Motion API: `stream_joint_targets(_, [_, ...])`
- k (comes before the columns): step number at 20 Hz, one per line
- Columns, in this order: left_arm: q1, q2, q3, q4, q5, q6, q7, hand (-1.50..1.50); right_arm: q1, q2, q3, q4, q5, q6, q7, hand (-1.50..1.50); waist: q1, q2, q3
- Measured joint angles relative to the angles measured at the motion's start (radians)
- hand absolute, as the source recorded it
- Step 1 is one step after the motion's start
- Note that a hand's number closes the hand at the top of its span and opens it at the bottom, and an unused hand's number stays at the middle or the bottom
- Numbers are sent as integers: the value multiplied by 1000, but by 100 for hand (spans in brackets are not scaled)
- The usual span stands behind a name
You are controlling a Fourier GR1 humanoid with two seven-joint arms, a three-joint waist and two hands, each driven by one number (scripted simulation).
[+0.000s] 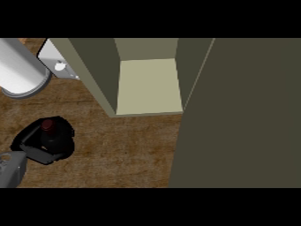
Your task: Pick up the wine, place it into the cabinet and close the cabinet
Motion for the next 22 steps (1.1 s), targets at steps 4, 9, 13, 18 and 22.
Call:
stream_joint_targets(4, [0, 8, -24, -9, 1, 31, -54, 150, 0, -13, -2, -2, -1, -9, -6, -150, 3, -2, 0])
stream_joint_targets(9, [13, 15, -63, -32, 2, 68, -111, 150, 14, -26, -3, -2, -3, -17, -20, -150, 12, -3, 1])
stream_joint_targets(13, [69, -55, -19, -67, 48, 229, -146, 150, 40, -46, 1, -5, -3, -27, -32, -150, 28, -13, 10])
stream_joint_targets(18, [151, -170, 27, -162, 94, 413, -162, 150, 51, -60, -2, -6, -3, -44, -43, -150, 46, -18, 15])
stream_joint_targets(22, [225, -229, 8, -279, 106, 443, -151, 150, 61, -77, -16, -8, -3, -49, -49, -150, 53, -18, 17])
